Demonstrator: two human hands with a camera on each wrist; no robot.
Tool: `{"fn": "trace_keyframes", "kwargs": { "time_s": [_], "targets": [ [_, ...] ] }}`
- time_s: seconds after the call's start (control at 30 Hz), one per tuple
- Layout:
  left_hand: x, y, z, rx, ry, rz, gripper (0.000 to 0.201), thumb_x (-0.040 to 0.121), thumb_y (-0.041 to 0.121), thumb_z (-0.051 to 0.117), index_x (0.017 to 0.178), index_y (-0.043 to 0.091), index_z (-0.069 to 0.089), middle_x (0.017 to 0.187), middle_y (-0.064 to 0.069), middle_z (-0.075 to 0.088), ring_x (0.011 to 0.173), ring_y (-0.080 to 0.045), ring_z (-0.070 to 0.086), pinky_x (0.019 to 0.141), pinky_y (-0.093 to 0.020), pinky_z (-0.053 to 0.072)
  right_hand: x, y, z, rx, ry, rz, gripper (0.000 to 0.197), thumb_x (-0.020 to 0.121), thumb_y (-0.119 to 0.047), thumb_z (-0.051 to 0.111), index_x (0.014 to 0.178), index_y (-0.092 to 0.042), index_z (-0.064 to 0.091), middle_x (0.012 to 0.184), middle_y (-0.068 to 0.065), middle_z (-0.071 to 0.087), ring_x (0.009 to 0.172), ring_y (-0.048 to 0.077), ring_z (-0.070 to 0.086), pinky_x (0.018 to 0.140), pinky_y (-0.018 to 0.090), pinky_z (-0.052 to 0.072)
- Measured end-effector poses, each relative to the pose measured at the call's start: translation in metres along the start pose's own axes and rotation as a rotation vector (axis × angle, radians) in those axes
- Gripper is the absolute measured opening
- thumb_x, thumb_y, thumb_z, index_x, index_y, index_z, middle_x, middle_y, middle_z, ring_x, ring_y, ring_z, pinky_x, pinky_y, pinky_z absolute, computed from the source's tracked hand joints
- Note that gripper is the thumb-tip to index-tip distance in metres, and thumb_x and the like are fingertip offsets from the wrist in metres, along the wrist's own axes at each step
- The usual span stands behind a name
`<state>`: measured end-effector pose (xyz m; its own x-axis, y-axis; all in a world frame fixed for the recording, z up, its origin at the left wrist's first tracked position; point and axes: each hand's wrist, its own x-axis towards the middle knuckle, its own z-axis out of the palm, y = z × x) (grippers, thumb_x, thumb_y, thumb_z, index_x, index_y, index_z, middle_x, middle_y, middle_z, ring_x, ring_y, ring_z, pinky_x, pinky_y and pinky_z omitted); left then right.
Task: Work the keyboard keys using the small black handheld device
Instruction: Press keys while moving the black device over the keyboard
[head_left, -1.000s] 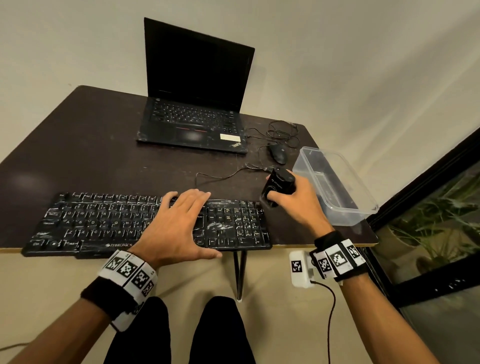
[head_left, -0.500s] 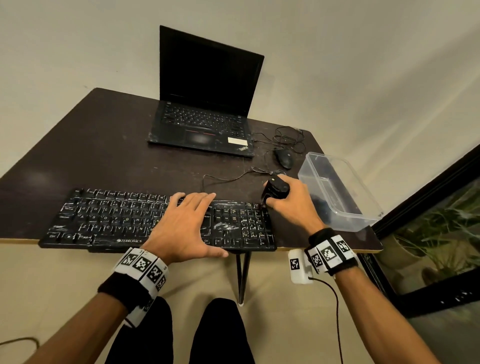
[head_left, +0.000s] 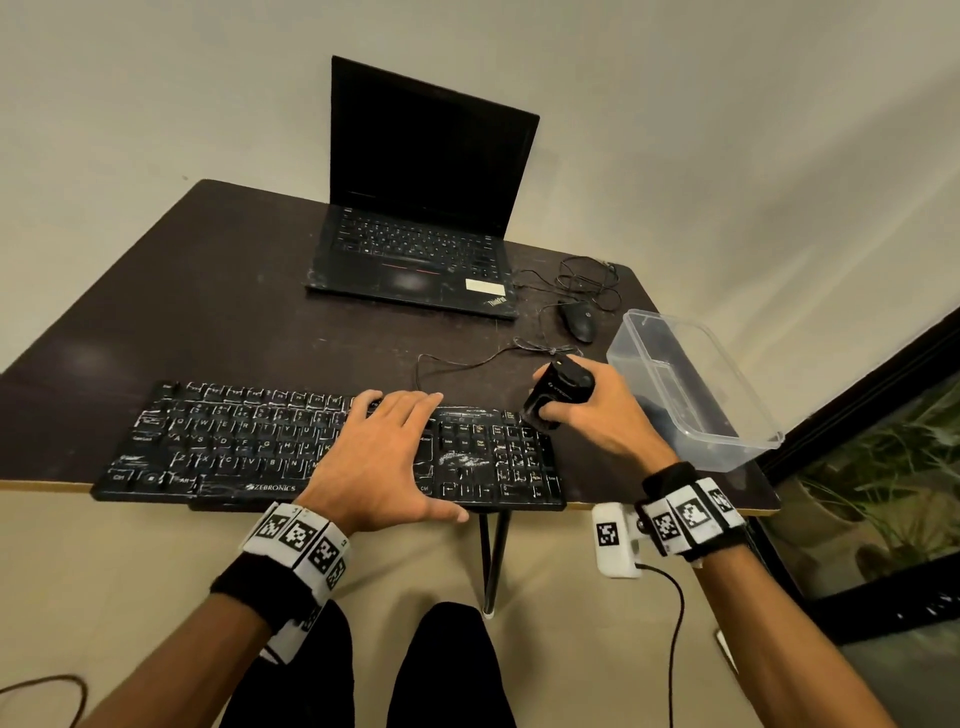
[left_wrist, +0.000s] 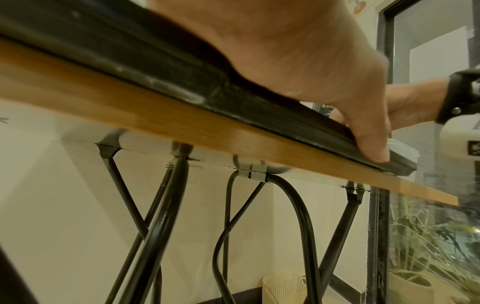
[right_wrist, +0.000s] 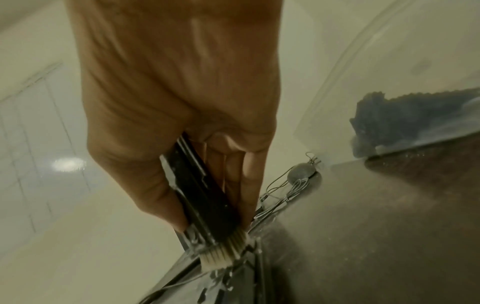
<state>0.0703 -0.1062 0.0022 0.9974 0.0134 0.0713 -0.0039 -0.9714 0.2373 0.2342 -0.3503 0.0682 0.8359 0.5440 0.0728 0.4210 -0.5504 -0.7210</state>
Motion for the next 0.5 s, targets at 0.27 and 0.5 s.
{"fn": "trace_keyframes", "kwargs": {
  "time_s": [0.27,0.5],
  "targets": [
    [-0.0001,-0.0003,0.0010,-0.008,0.005,0.001,0.143,0.059,0.108,0.046,0.167,0.022,0.011,0.169,0.005,0.026,0.156,-0.013,0.021,0.132,-0.044,0.002,-0.0004,-0.0024,-0.0069,-0.011,-0.032,0.007,0.034,0.079,-0.008,0.085,0.105,-0.029,0.079,0.101,-0.005,0.082,0.104,0.017,0.077,0.101,0.050,0.060],
    [-0.0001,-0.0001,0.0000,-0.014,0.007,-0.002,0.142,0.059,0.108,0.048,0.167,0.022,0.012,0.169,0.006,0.026,0.156,-0.012,0.021,0.132,-0.044,0.002,0.0047,-0.0067,-0.0016,-0.010,0.016,0.016,0.035,0.068,-0.027,0.081,0.103,-0.031,0.079,0.101,-0.007,0.082,0.102,0.017,0.077,0.099,0.052,0.061]
  ]
}}
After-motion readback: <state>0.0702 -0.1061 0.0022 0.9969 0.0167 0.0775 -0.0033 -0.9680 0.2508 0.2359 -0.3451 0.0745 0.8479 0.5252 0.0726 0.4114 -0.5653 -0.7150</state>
